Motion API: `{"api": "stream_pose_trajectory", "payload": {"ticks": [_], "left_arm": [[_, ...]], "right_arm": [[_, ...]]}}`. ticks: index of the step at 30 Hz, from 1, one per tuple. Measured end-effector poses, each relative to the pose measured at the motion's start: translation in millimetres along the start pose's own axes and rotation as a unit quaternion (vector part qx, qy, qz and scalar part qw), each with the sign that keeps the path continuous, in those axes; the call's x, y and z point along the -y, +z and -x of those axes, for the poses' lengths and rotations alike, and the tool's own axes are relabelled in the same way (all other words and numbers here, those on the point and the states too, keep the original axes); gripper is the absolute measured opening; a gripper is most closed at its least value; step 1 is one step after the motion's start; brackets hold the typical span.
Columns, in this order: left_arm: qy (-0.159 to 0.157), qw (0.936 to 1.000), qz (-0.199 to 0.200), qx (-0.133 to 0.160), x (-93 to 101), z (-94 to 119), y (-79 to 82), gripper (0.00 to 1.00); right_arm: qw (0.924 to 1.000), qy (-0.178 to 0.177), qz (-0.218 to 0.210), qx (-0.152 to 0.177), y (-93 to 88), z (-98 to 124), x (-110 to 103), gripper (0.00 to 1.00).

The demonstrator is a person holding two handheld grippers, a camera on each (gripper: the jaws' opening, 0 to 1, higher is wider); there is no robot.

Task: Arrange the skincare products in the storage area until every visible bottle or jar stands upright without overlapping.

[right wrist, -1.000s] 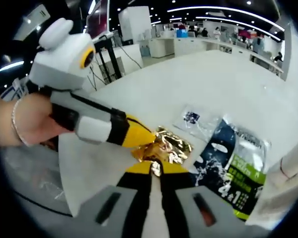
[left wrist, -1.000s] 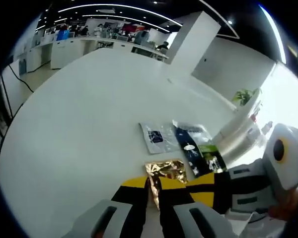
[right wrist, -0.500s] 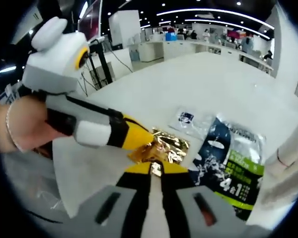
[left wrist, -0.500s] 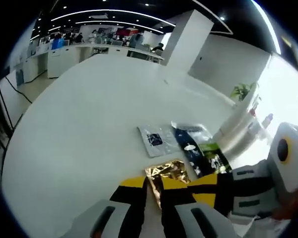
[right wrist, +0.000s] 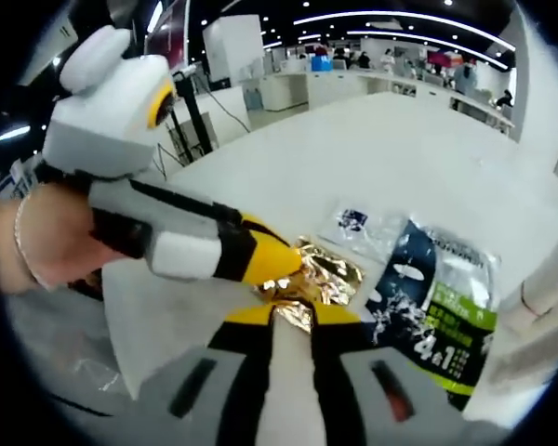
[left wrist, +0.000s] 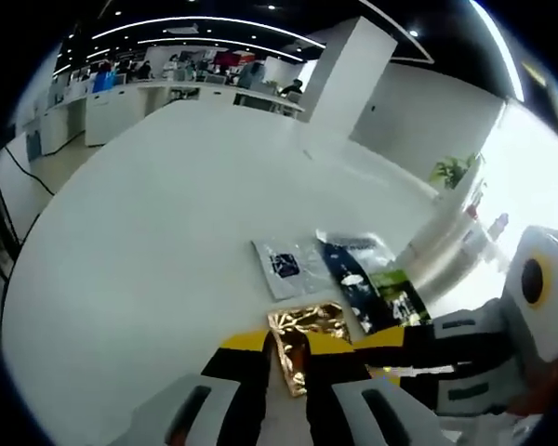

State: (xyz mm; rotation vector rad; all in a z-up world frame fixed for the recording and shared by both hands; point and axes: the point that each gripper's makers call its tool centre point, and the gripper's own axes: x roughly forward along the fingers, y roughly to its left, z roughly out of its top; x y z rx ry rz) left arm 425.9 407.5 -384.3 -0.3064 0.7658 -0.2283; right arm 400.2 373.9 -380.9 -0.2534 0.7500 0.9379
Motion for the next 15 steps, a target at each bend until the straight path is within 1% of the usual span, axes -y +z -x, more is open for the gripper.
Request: {"api": "stream_pose_trajectory", "payload": {"ticks": [1, 2, 4, 7, 9, 10, 12, 14, 15], "left_arm": [[0.002, 1.0000, 0.000, 0.002, -1.2, 2, 1.2, 0.14], [0.002, 0.9999, 0.002, 0.013, -2.4, 4, 5.9, 0.14], [0.003, 0.9997, 0.010, 0.024, -4.1, 7, 12.3, 0.14], [-0.008, 0.9974, 0.047, 0.054, -4.7, 14, 27.0, 0.15], [-0.007, 0.9974, 0.045, 0.056, -6.8, 17, 29.4, 0.15], [-0.006, 0.9974, 0.045, 0.057, -7.2, 17, 29.7, 0.15], [0.003, 0.9978, 0.039, 0.053, -10.7, 16, 28.3, 0.15], [0.008, 0.9980, 0.036, 0.051, -11.6, 16, 27.9, 0.15], [0.010, 0.9981, 0.033, 0.051, -11.4, 16, 28.5, 0.15]], "right_arm": [[0.9997, 0.000, 0.003, 0.024, 8.4, 1, 1, 0.19], [0.9985, -0.009, 0.003, 0.055, 20.5, 4, 6, 0.19], [0.9988, -0.017, -0.004, 0.046, 26.6, 6, 16, 0.19], [0.9983, -0.039, -0.005, 0.043, 38.0, 3, 37, 0.19], [0.9984, -0.042, -0.003, 0.039, 45.9, -3, 49, 0.20], [0.9990, -0.034, 0.001, 0.029, 47.1, -8, 51, 0.22], [0.9991, -0.034, 0.026, 0.008, 45.6, -16, 57, 0.28], [0.9977, -0.037, 0.057, 0.000, 46.3, -21, 61, 0.28], [0.9960, -0.046, 0.076, -0.009, 46.2, -24, 65, 0.28]]}}
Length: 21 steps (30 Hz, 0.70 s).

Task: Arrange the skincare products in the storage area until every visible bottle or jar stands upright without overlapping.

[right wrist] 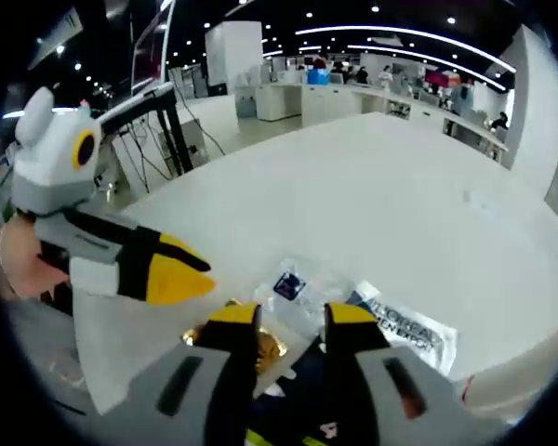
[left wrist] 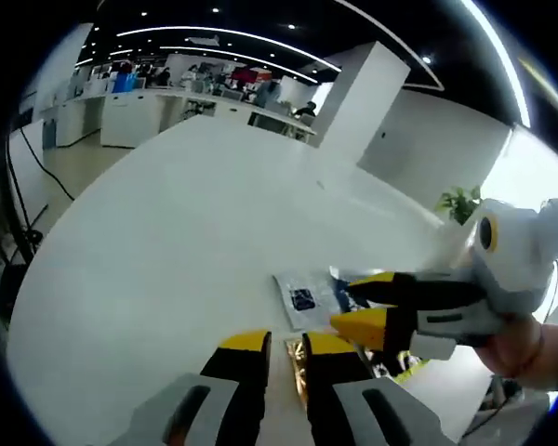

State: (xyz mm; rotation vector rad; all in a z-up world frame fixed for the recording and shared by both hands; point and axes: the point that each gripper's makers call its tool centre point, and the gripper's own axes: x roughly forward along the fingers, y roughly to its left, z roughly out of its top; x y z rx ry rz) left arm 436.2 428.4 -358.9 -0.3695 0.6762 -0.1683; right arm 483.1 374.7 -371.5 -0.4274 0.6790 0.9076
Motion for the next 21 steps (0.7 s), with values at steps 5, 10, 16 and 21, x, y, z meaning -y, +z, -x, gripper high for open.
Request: {"api": "stream_pose_trajectory", "payload": {"ticks": [5, 10, 16, 21], "left_arm": [[-0.004, 1.0000, 0.003, 0.007, 1.7, 1, 5.9, 0.15], [-0.007, 0.9998, 0.012, 0.012, 2.6, 3, 10.0, 0.15], [-0.012, 0.9993, 0.029, 0.022, 1.9, 4, 17.2, 0.15], [-0.013, 0.9990, 0.035, 0.025, 1.8, 4, 19.8, 0.15]], "right_arm": [[0.9987, 0.032, 0.041, 0.001, 8.7, -16, -7, 0.37], [0.9973, 0.035, 0.062, -0.019, 4.6, -24, -2, 0.40], [0.9972, 0.045, 0.053, -0.028, 2.1, -28, -3, 0.38], [0.9983, 0.042, 0.035, -0.021, 2.1, -27, -9, 0.35]]}}
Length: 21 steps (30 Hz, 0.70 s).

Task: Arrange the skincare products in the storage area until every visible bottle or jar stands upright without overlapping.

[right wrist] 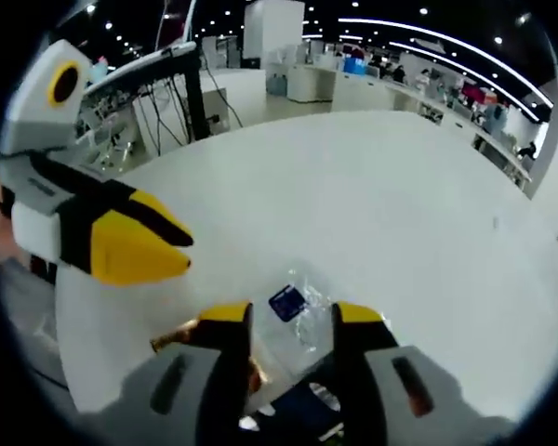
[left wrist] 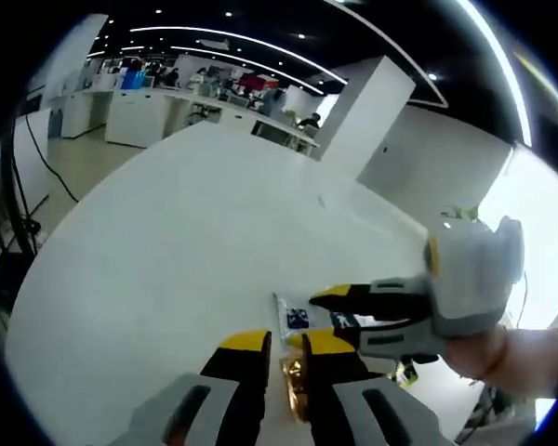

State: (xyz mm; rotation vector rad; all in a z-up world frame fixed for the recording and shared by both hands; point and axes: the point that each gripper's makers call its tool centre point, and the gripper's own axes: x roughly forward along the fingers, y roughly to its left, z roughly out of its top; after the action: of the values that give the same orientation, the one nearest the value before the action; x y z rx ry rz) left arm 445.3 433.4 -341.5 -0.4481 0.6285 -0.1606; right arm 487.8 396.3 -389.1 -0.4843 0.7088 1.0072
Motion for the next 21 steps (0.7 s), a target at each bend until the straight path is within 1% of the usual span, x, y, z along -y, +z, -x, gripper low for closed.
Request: {"api": "stream_pose_trajectory", "payload": {"ticks": [3, 9, 12, 15, 17, 18, 19, 20, 21], "left_arm": [[0.001, 1.0000, 0.002, -0.001, -0.8, 0, -0.1, 0.15], [0.004, 1.0000, -0.004, -0.005, -2.5, 0, -2.2, 0.15], [0.005, 0.9999, -0.007, -0.006, -3.1, 0, -2.7, 0.15], [0.011, 0.9997, -0.021, 0.001, -3.5, 1, 0.0, 0.15], [0.022, 0.9982, -0.054, 0.015, -3.5, 6, 7.9, 0.15], [0.025, 0.9972, -0.068, 0.019, -2.7, 9, 10.7, 0.16], [0.030, 0.9937, -0.103, 0.031, 1.0, 16, 19.6, 0.17], [0.034, 0.9915, -0.119, 0.040, 3.1, 21, 24.7, 0.17], [0.036, 0.9903, -0.126, 0.046, 4.2, 24, 27.4, 0.18]], "right_arm": [[0.9999, 0.002, -0.014, 0.004, 0.6, -2, -1, 0.35], [0.9999, 0.004, -0.012, 0.008, 1.0, -3, -3, 0.35], [0.9999, 0.004, -0.009, 0.007, 1.7, -2, -2, 0.37], [0.9998, 0.002, -0.010, 0.020, 8.1, 3, -3, 0.39], [0.9984, 0.003, -0.014, 0.055, 24.3, 16, -7, 0.39], [0.9977, 0.005, -0.016, 0.066, 29.3, 21, -8, 0.39], [0.9949, 0.011, -0.024, 0.098, 41.6, 35, -13, 0.39], [0.9931, 0.014, -0.024, 0.114, 47.4, 44, -16, 0.39], [0.9900, 0.023, -0.026, 0.137, 52.4, 59, -23, 0.39]]}}
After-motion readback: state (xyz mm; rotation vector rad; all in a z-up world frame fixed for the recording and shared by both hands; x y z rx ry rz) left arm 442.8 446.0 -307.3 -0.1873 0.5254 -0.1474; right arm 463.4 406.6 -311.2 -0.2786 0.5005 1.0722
